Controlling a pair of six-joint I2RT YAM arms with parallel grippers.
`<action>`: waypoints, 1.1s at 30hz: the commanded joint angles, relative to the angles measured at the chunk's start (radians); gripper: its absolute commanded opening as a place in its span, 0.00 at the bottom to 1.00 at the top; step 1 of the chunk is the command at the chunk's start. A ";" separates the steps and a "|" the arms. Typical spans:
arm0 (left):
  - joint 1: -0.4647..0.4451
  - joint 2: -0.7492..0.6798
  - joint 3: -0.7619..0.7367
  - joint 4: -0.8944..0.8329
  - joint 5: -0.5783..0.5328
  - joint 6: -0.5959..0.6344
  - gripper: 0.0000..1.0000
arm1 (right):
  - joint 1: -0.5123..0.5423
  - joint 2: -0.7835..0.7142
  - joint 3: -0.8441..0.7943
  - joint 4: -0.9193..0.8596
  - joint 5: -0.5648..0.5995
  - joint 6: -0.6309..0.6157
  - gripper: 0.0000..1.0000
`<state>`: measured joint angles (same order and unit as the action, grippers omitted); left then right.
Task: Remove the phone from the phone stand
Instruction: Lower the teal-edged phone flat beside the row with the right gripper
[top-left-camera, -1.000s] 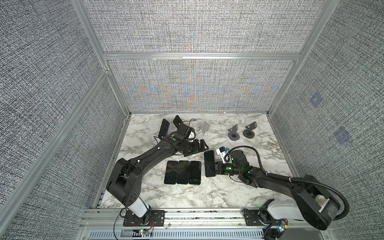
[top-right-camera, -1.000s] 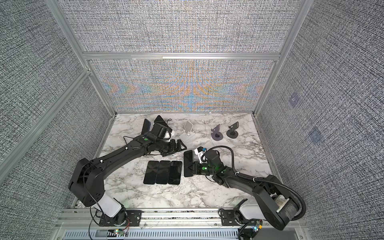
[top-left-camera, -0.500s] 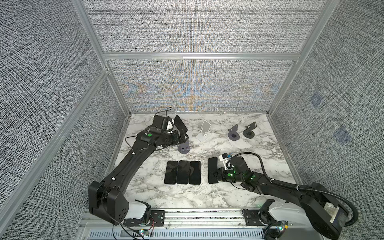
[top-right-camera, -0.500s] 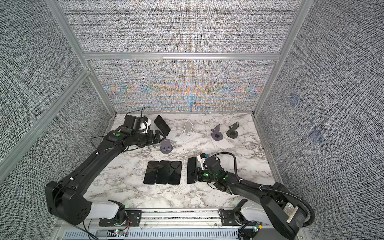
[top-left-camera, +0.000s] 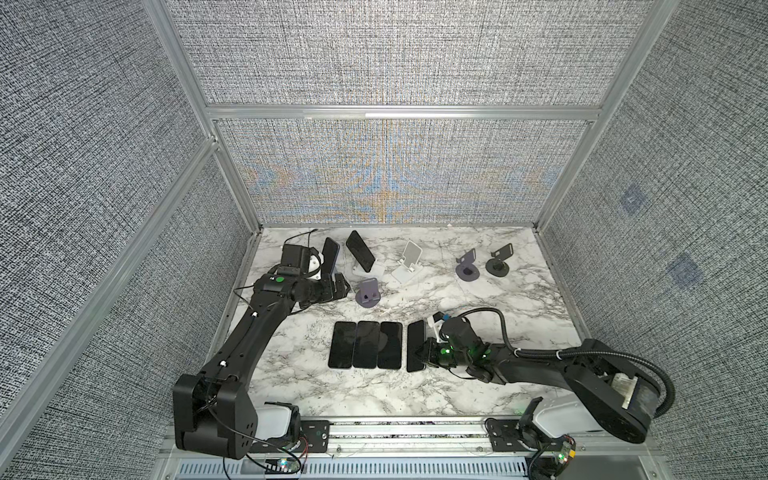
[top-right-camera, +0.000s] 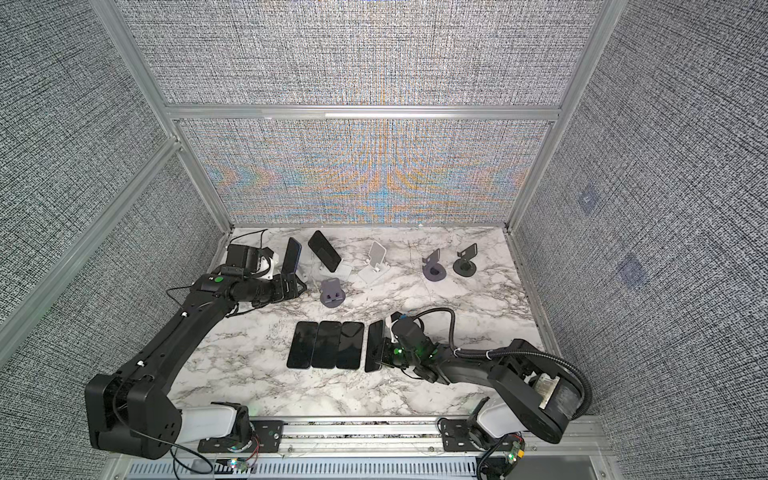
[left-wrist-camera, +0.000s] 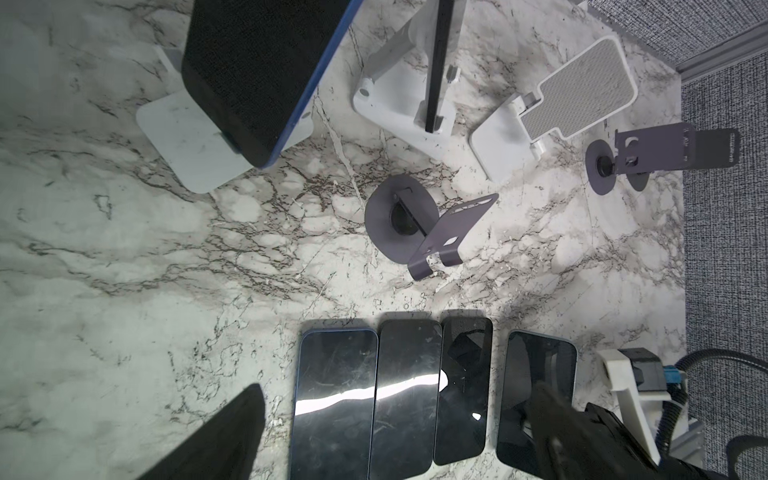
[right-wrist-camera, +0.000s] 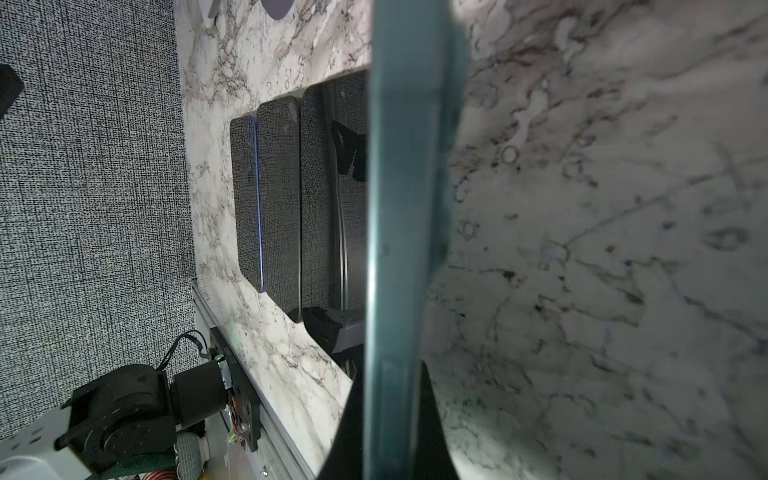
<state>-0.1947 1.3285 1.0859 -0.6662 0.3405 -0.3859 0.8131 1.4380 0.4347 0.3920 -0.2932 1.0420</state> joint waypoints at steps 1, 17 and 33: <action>0.005 0.008 -0.001 0.008 0.021 0.018 0.99 | 0.003 0.020 0.007 0.059 0.025 0.036 0.00; 0.014 0.018 0.000 0.002 0.041 0.015 0.99 | 0.003 0.094 0.064 0.027 0.001 0.032 0.00; 0.014 0.025 0.011 -0.017 0.045 0.019 0.98 | -0.020 0.061 0.146 -0.194 -0.007 -0.071 0.40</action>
<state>-0.1818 1.3521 1.0897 -0.6708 0.3744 -0.3744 0.7952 1.5028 0.5705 0.2474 -0.2966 1.0058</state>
